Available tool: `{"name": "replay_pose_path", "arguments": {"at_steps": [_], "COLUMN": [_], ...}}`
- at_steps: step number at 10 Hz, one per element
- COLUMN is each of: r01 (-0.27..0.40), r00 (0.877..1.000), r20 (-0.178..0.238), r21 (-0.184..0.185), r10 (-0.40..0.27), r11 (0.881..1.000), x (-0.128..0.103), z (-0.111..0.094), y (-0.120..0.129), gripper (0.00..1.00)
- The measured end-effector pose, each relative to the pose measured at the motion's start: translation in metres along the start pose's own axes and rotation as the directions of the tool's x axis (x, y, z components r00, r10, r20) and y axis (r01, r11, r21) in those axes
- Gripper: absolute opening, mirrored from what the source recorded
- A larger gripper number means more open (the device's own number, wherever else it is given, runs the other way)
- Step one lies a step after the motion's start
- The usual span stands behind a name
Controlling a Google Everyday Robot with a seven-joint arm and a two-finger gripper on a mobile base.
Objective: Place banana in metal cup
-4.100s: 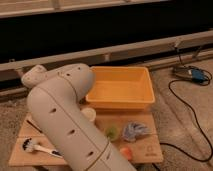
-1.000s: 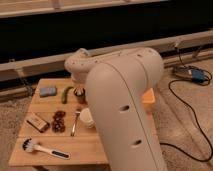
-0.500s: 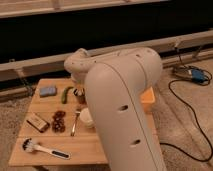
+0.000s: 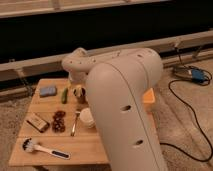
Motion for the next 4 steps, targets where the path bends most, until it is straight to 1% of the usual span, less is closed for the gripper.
{"name": "replay_pose_path", "arguments": {"at_steps": [1,2,3,4], "r01": [0.023,0.049,0.059,0.063], "r00": [1.000,0.998,0.997,0.997], "r20": [-0.018,-0.038,-0.047,-0.049], "r21": [-0.018,-0.049,-0.065,-0.071], "r10": [-0.023,-0.050,-0.062,-0.067], "r11": [1.000,0.998,0.996,0.995], "x": [0.0032,0.0074,0.0095,0.0101], "z": [-0.0036,-0.0096,-0.0123,-0.0125], "y": [0.0031,0.0044,0.0051,0.0084], "gripper": [0.80,0.80,0.80,0.80]}}
